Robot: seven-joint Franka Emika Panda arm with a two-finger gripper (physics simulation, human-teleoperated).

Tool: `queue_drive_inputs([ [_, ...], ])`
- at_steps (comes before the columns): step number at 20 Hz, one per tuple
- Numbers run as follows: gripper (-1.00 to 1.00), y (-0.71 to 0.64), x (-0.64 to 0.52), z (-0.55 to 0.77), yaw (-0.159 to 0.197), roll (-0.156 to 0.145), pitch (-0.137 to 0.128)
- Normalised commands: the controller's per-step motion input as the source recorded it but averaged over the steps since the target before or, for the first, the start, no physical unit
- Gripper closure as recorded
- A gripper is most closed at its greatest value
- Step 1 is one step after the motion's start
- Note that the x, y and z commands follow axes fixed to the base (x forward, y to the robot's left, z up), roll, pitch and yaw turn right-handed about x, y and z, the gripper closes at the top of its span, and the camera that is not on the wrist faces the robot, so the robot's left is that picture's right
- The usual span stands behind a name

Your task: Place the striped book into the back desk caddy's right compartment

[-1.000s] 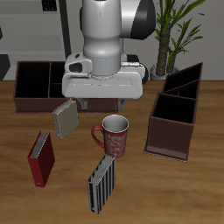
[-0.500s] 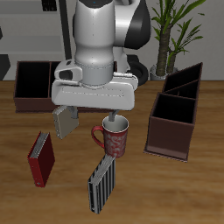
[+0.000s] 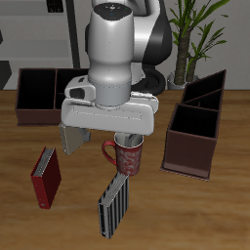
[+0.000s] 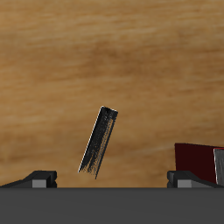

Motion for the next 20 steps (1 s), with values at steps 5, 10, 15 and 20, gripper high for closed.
queue_drive_inputs([
  [5,-1.0,0.12,0.11,-0.2,-0.058,0.004,-0.024],
  [10,-1.0,0.04,0.07,-0.25,-0.018,-0.008,-0.034],
  [15,-1.0,-0.04,0.12,-0.28,-0.025,-0.013,0.005],
  [20,-1.0,0.01,0.1,-0.27,-0.019,-0.012,0.024],
])
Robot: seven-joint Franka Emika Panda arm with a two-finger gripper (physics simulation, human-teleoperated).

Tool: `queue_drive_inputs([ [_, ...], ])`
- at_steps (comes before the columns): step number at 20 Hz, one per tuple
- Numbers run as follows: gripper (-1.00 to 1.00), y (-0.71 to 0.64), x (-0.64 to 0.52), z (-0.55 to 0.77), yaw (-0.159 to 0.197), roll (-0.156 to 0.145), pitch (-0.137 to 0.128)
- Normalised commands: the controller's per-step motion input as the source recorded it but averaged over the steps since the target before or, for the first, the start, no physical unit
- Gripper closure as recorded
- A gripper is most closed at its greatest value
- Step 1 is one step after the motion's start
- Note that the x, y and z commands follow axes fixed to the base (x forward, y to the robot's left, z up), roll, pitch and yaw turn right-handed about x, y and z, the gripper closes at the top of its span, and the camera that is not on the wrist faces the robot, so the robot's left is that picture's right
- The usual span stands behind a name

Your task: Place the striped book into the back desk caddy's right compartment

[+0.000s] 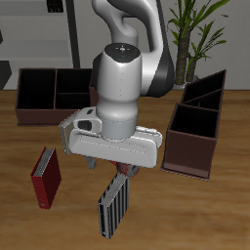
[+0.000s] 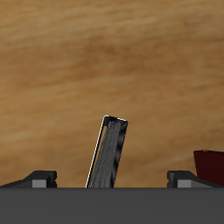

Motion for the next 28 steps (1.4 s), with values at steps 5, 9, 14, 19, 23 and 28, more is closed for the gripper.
queue_drive_inputs([
  [5,-1.0,0.12,0.1,-0.18,-0.016,0.01,0.004],
  [9,-1.0,0.08,0.15,-0.27,-0.029,-0.012,0.027],
  [14,-1.0,0.01,0.13,-0.25,-0.032,-0.009,0.031],
  [19,-1.0,-0.01,0.06,-0.25,-0.043,-0.007,0.04],
  [23,-1.0,0.05,0.01,-0.21,0.004,0.01,0.046],
  [28,1.0,0.04,-0.02,-0.24,0.007,0.008,0.03],
])
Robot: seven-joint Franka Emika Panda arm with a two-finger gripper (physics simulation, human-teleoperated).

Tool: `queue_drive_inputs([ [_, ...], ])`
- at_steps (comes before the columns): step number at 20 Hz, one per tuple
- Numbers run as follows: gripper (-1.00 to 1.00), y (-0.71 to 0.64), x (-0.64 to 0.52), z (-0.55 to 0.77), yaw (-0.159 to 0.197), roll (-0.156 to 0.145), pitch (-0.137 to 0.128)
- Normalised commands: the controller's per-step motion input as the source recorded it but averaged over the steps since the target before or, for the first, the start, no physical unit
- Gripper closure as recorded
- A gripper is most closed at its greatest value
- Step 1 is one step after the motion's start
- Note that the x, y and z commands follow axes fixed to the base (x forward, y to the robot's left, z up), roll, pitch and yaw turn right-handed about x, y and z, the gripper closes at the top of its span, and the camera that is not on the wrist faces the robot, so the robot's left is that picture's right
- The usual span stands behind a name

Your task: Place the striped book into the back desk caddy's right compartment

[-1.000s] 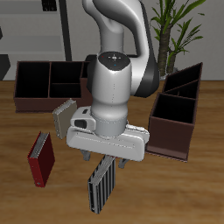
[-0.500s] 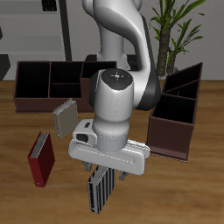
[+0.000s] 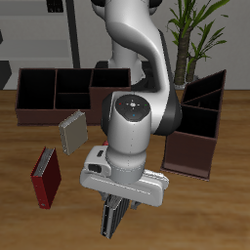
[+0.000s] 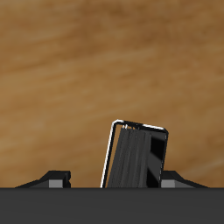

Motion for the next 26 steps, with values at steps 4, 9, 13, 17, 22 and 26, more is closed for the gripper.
queue_drive_inputs([
  [4,1.0,-0.06,-0.03,-0.11,-0.006,-0.002,0.007],
  [9,1.0,-0.1,-0.07,-0.02,-0.001,-0.008,0.004],
  [13,1.0,-0.04,-0.17,0.23,0.017,0.013,-0.02],
  [17,1.0,-0.04,-0.28,0.47,0.022,0.016,-0.045],
  [22,1.0,-0.09,-0.51,0.7,0.048,0.002,-0.043],
  [26,1.0,-0.06,-0.52,0.55,0.04,0.015,-0.048],
])
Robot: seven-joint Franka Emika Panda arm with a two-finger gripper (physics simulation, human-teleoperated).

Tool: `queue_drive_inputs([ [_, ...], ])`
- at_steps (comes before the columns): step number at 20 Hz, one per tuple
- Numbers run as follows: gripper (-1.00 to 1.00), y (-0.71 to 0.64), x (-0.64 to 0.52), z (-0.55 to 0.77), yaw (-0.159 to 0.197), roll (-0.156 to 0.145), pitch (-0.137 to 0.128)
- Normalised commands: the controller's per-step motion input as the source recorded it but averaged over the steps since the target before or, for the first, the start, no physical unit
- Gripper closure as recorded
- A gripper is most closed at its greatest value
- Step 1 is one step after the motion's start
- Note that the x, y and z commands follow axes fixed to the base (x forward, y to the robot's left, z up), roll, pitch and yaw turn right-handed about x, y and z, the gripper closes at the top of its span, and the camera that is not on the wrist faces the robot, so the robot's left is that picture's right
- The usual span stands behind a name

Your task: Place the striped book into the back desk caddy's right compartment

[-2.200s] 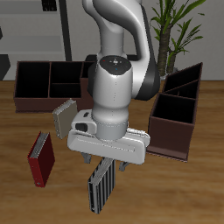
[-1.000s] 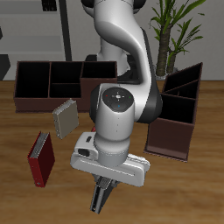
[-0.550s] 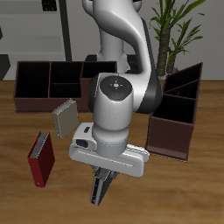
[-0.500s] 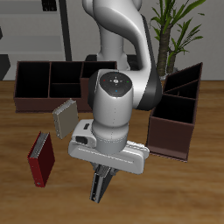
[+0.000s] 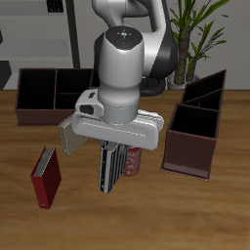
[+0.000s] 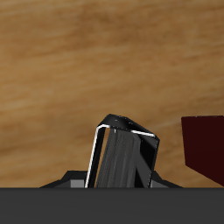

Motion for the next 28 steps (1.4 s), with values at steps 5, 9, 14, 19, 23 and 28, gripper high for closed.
queue_drive_inputs([
  [5,1.0,-0.21,-0.52,0.64,0.015,-0.002,-0.046],
  [9,1.0,-0.16,-0.62,0.65,0.052,0.006,-0.075],
  [14,1.0,-0.06,-0.68,0.5,0.043,0.001,-0.042],
  [19,1.0,-0.08,-0.54,0.25,0.014,-0.034,0.004],
  [23,1.0,0.01,-0.62,0.2,0.07,-0.014,-0.025],
  [28,1.0,0.0,-0.59,0.18,0.063,-0.055,-0.028],
])
